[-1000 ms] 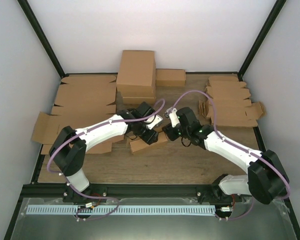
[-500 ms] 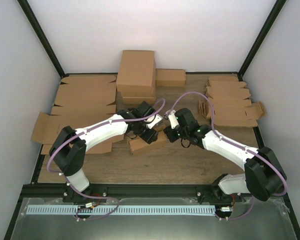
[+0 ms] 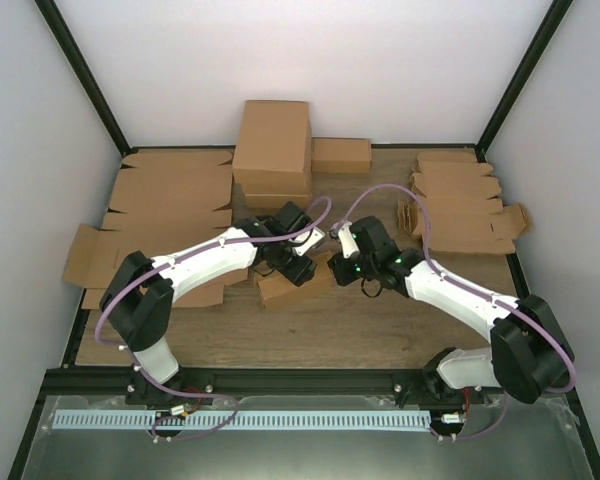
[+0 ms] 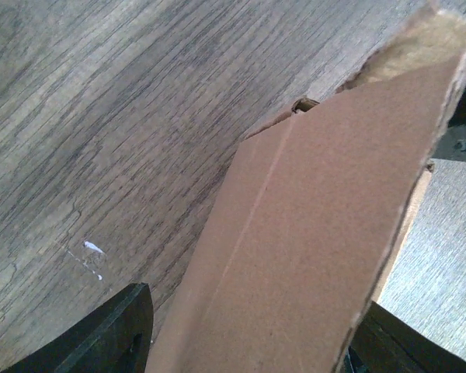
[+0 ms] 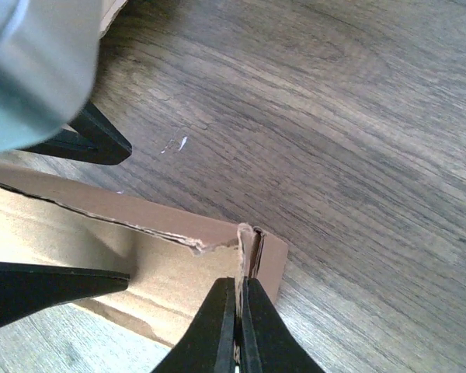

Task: Fold the paper box

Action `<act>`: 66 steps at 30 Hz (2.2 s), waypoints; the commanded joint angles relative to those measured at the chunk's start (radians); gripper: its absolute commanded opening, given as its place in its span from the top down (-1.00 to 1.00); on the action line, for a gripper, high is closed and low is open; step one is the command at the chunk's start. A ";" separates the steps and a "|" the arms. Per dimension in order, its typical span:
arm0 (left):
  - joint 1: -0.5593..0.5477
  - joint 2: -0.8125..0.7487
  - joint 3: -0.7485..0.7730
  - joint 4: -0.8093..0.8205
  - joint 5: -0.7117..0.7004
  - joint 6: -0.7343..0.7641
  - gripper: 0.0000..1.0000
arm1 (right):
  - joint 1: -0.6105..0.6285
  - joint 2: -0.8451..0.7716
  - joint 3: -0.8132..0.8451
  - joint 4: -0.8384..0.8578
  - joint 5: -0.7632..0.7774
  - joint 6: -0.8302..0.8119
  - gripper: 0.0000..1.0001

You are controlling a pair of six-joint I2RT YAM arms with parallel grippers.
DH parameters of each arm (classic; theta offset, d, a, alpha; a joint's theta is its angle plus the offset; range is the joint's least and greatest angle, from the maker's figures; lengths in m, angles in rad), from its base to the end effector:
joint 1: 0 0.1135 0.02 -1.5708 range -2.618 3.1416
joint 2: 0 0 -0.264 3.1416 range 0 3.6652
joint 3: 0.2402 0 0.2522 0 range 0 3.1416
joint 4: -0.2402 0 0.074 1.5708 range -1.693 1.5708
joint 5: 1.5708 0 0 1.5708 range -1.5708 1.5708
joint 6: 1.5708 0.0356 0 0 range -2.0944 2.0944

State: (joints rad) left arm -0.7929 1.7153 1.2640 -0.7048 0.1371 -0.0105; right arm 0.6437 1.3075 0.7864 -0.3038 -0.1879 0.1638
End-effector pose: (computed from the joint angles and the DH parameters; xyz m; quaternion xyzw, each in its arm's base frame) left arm 0.2412 -0.2518 0.2219 0.3853 0.8971 -0.1420 0.1628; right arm 0.2100 0.1659 0.2184 -0.2535 0.8925 0.2229 0.2993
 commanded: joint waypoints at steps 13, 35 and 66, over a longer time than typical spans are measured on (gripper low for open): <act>-0.012 0.029 0.002 -0.024 -0.014 0.006 -0.20 | 0.049 -0.032 -0.023 -0.005 0.034 0.148 0.96; -0.036 0.020 0.005 -0.038 -0.042 0.030 -0.11 | 0.100 -0.077 0.023 -0.049 0.256 0.137 0.40; -0.052 0.019 0.015 -0.039 -0.055 0.024 -0.11 | 0.100 -0.069 -0.038 -0.031 0.119 0.141 0.99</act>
State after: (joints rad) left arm -0.8322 1.7157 1.2736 -0.7120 0.0971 0.0044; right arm 0.7364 1.2495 0.7650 -0.3367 -0.0353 0.2874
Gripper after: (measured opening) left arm 0.555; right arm 0.015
